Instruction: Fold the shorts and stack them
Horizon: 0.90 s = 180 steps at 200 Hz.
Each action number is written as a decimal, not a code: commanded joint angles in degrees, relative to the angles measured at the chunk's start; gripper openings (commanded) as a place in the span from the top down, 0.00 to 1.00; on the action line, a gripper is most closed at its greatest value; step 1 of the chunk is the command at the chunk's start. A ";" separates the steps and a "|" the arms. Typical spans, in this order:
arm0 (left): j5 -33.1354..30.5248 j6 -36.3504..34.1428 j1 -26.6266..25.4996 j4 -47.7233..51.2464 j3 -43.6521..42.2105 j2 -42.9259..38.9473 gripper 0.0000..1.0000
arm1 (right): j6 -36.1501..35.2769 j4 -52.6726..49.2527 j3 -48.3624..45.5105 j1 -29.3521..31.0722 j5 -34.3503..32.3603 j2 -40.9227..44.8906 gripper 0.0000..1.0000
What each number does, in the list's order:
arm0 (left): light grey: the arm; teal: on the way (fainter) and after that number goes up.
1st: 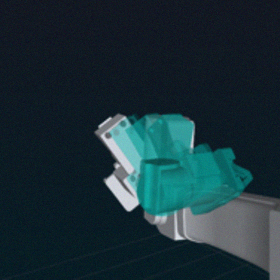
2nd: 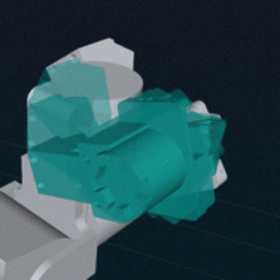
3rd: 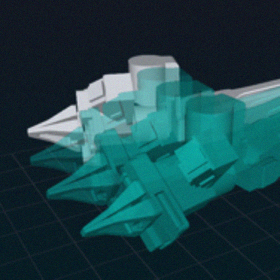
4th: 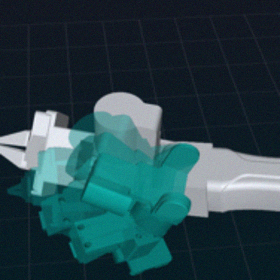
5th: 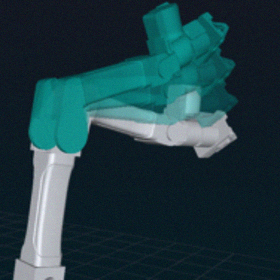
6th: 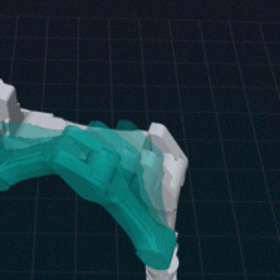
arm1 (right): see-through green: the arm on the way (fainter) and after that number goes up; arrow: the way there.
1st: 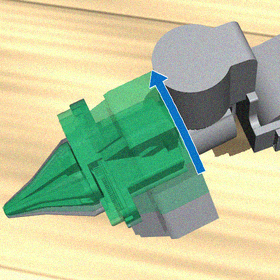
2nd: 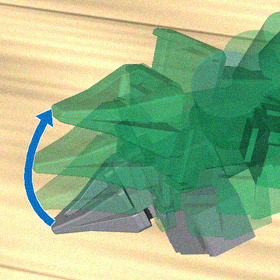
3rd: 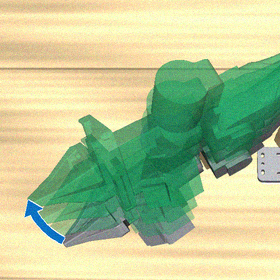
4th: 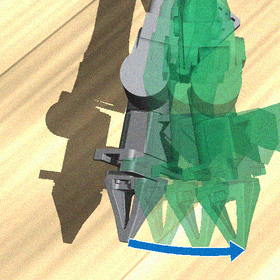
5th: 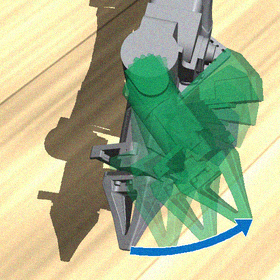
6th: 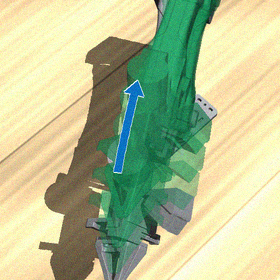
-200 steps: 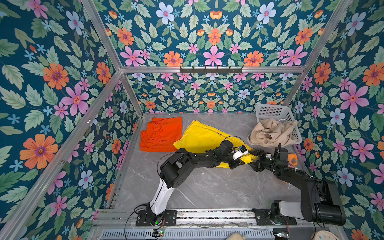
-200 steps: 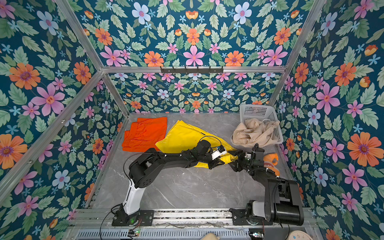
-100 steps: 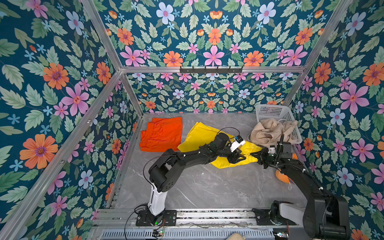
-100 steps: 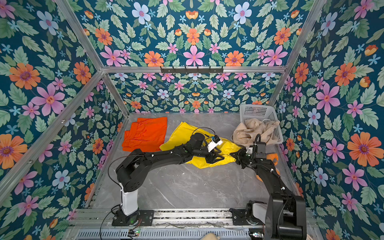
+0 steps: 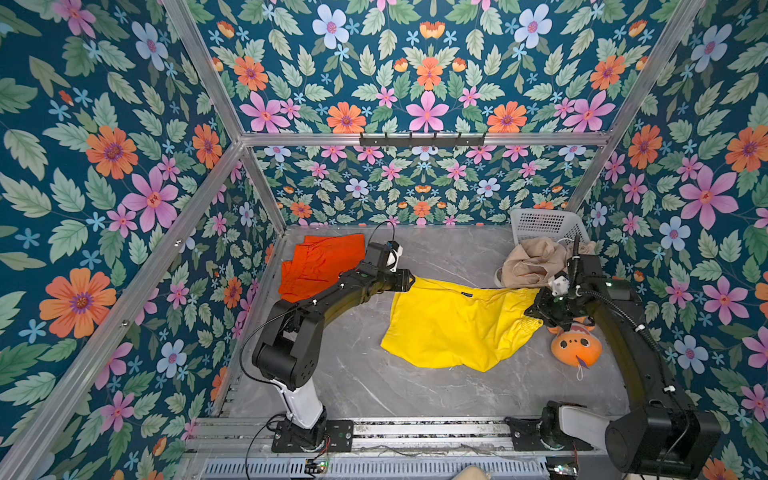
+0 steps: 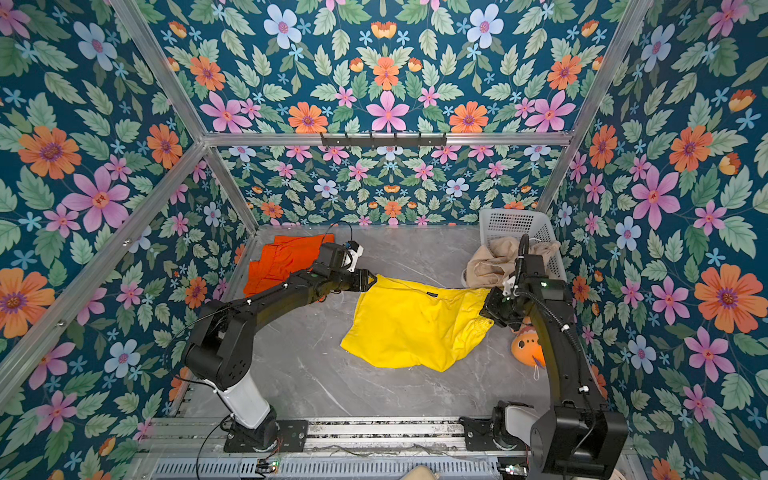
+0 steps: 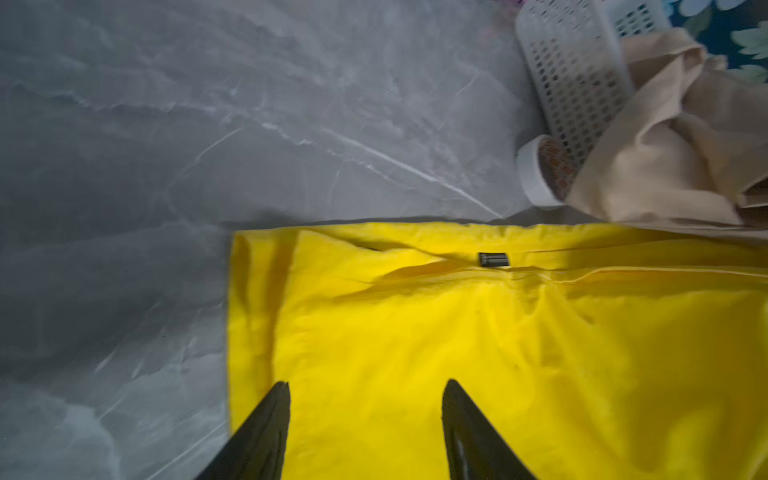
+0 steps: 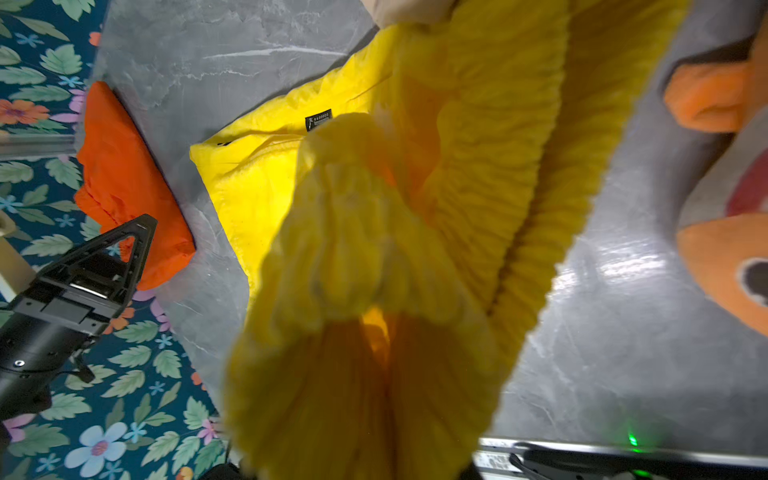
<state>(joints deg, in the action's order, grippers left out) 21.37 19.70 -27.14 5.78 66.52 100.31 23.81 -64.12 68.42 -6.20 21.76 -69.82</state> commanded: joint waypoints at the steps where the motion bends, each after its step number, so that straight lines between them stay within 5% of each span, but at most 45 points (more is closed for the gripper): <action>1: 1.18 1.41 0.85 3.22 -0.48 1.42 0.41 | -5.43 -6.82 4.87 0.21 -5.32 -2.33 0.93; 98: 9.73 8.95 0.86 -4.52 -13.68 1.65 0.42 | -3.60 -7.08 17.68 16.94 -19.18 -11.87 0.94; 180: 8.00 10.55 0.77 -9.47 -18.44 3.81 0.65 | -0.29 -7.78 26.08 36.87 -29.05 -22.95 0.95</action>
<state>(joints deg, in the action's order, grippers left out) 31.90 29.80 -26.33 -6.22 48.88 102.85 21.87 -70.54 91.79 26.59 -3.38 -89.93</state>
